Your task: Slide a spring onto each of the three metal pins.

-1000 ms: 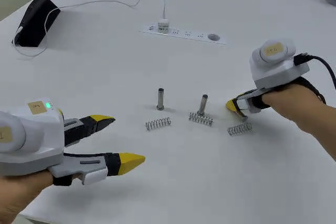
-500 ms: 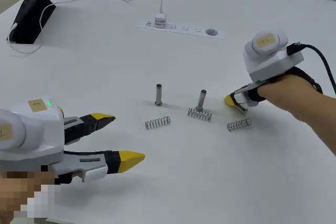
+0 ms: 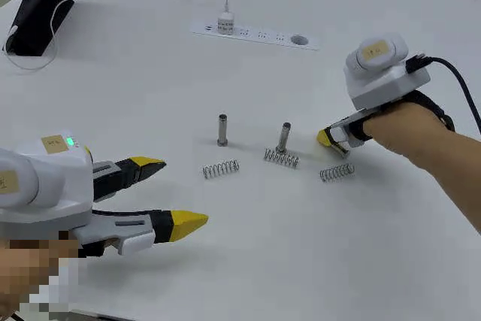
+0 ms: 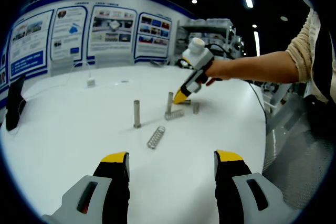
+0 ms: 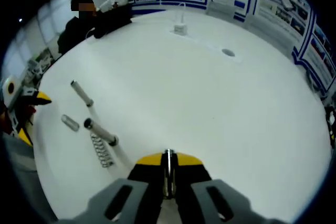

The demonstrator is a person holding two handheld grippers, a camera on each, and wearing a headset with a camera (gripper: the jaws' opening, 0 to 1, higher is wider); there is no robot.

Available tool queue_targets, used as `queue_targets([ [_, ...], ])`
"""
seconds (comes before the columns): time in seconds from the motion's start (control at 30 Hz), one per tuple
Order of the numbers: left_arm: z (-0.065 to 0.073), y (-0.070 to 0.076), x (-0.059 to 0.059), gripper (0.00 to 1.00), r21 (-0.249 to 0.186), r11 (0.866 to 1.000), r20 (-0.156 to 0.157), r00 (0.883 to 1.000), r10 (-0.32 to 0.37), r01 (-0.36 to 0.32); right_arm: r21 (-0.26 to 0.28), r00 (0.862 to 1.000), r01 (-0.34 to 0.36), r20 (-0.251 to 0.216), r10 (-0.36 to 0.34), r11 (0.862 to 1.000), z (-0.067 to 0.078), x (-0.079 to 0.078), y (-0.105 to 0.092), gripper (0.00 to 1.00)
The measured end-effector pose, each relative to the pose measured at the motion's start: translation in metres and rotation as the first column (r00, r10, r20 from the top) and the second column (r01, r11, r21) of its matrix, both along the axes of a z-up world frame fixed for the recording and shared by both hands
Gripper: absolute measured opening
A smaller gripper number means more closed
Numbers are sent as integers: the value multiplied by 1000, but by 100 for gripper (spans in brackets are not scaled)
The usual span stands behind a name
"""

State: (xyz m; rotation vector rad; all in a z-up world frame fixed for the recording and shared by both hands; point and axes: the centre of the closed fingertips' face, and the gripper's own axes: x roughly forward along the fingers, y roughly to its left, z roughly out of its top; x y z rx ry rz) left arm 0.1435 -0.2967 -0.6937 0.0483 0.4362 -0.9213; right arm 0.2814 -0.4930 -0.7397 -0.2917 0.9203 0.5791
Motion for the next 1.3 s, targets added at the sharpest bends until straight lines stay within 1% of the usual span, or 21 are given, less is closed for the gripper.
queue_targets([
  [0.07, 1, -1, 0, 66, -2, 1000, 1, 1000, 0, 0, 5, 1000, -9, 18, 9, 1000, 1, 1, 1, 9],
  [0.1, 2, -1, 0, 66, -5, 1000, 2, 1000, 1, -1, 11, 1000, -5, 16, 4, 1000, 1, 1, 0, 8],
  [0.2, 8, -3, 1, 66, -11, 1000, 13, 1000, 3, -3, 26, 999, 6, 31, -7, 1000, 2, 1, -1, 9],
  [0.23, 11, -3, 1, 66, -13, 1000, 21, 1000, 4, -4, 25, 999, 5, 47, -6, 1000, 3, -1, -1, 9],
  [0.3, 15, -2, 1, 66, -21, 1000, 28, 1000, 10, -9, 42, 999, 5, 54, -8, 999, 6, -4, 2, 9],
  [0.43, 16, 1, 2, 65, -21, 1000, 32, 999, 17, -17, 47, 997, -5, 73, 2, 999, 14, -11, 4, 9],
  [0.53, 18, 1, 2, 65, -25, 1000, 33, 999, 20, -19, 52, 996, -5, 92, 0, 999, 21, -14, 2, 9],
  [0.63, 21, 0, 2, 65, -26, 1000, 38, 999, 16, -15, 65, 994, 0, 106, -7, 998, 28, -17, 0, 9],
  [0.8, 24, -4, 2, 65, -24, 1000, 46, 999, 7, -6, 82, 992, 2, 127, -13, 997, 35, -21, -1, 9],
  [0.97, 25, -6, 1, 65, -18, 1000, 48, 999, -2, 3, 95, 990, 6, 143, -20, 995, 40, -26, -3, 9],
  [1.3, 27, -8, -1, 65, -9, 1000, 52, 999, -12, 13, 120, 985, 14, 167, -34, 993, 44, -32, -8, 9],
])
